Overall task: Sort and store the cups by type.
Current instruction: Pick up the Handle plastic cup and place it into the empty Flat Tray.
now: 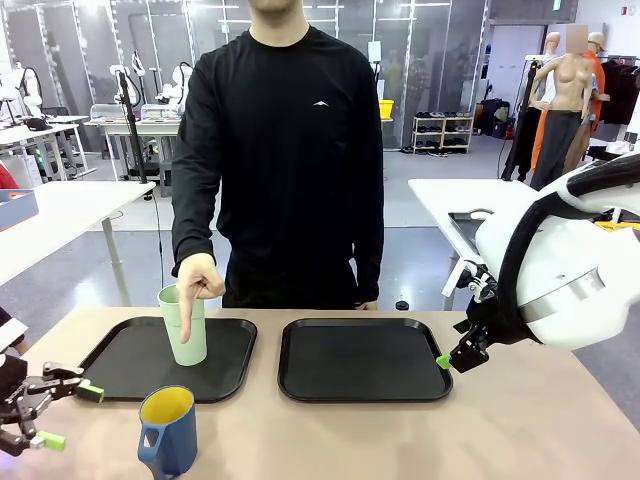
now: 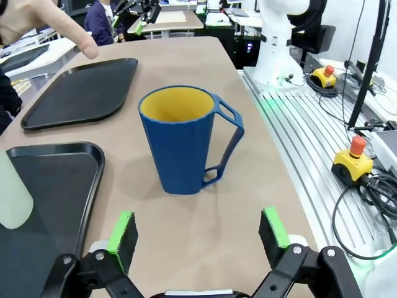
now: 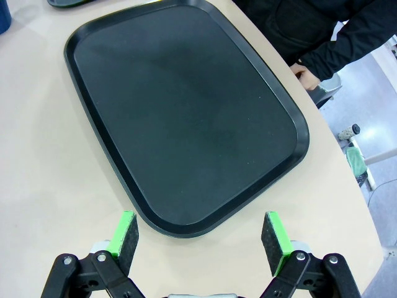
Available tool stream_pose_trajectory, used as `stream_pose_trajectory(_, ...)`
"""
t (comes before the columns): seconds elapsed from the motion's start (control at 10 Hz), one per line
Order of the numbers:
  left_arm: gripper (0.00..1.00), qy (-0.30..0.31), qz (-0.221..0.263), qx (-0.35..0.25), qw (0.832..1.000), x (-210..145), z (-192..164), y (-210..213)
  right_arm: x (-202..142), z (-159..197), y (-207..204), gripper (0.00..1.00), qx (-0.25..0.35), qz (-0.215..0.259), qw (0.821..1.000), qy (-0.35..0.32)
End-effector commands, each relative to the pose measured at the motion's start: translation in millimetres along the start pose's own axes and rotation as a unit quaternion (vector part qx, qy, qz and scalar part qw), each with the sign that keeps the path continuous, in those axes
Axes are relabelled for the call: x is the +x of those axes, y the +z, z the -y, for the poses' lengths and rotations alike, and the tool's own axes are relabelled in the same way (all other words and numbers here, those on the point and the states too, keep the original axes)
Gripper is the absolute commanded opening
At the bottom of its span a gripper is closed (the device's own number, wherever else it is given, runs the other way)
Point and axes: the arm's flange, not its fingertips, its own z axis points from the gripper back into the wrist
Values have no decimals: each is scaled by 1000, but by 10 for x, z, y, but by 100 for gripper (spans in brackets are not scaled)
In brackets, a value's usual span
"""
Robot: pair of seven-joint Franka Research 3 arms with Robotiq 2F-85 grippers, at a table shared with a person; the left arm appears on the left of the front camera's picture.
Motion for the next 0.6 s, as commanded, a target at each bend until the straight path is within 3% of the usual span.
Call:
stream_pose_trajectory(0.0, 100, -5, 14, -29, 999, -63, -168, -160, 10, -11, -1, 100, -1, 0, 1000, 0)
stream_pose_trajectory(0.5, 100, -13, 33, -69, 997, -110, -341, -592, 10, -11, -1, 100, -1, 0, 1000, 0)
